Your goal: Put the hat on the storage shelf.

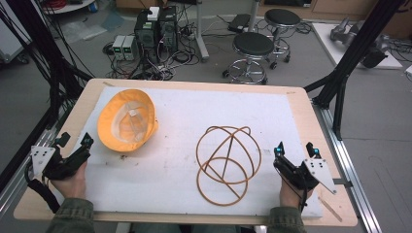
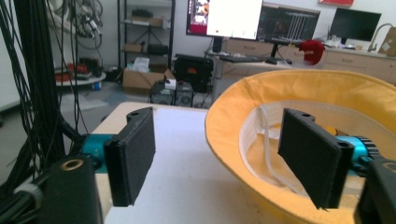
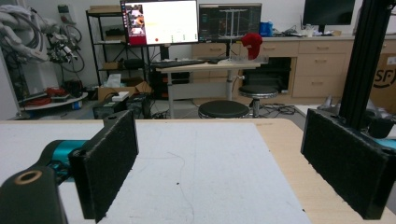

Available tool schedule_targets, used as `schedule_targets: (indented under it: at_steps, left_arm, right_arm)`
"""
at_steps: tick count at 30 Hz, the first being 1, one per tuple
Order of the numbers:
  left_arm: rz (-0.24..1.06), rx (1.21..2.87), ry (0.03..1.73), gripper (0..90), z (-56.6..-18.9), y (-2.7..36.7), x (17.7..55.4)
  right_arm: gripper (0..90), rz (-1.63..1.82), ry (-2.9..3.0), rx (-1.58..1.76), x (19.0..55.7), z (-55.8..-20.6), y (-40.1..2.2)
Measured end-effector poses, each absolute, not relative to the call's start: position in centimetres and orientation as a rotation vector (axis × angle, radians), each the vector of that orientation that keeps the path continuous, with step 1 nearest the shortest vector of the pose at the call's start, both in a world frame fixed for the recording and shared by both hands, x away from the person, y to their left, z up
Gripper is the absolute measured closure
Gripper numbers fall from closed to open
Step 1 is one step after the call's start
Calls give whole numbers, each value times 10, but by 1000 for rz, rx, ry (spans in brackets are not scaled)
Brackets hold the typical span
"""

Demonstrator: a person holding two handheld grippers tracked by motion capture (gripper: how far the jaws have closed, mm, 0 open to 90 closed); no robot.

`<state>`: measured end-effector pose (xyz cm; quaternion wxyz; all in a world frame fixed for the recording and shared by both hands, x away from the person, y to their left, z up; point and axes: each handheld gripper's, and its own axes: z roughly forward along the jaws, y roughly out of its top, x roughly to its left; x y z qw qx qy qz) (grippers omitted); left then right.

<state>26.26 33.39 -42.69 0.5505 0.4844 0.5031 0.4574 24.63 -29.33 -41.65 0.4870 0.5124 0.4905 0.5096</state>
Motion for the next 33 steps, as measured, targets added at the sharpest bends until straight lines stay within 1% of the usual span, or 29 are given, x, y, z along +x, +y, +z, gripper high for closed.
schedule_targets:
  at_steps: [2,5,10,19,24,27,33]
  left_arm:
    - [1080,1128,1168,297,-426,334,261]
    - [1086,1124,1177,300,-425,334,260]
    - [1056,1092,1204,285,-426,338,260]
    - [1044,1092,1214,263,-424,337,258]
    - [1030,1116,1219,264,-423,335,262]
    - [988,1139,1230,263,-419,335,266]
    - [996,1166,1223,264,-411,333,273]
  right_arm:
    - [100,1240,1188,1235,246,-416,-294]
    - [100,1230,1190,1234,247,-417,-293]
    - [99,1232,1198,1227,248,-418,-292]
    - [99,1262,1195,1243,248,-419,-294]
    - [99,1287,1201,1257,247,-419,-293]
    - [99,1283,1211,1250,248,-419,-293]
    - [99,1278,1234,1250,253,-421,-294]
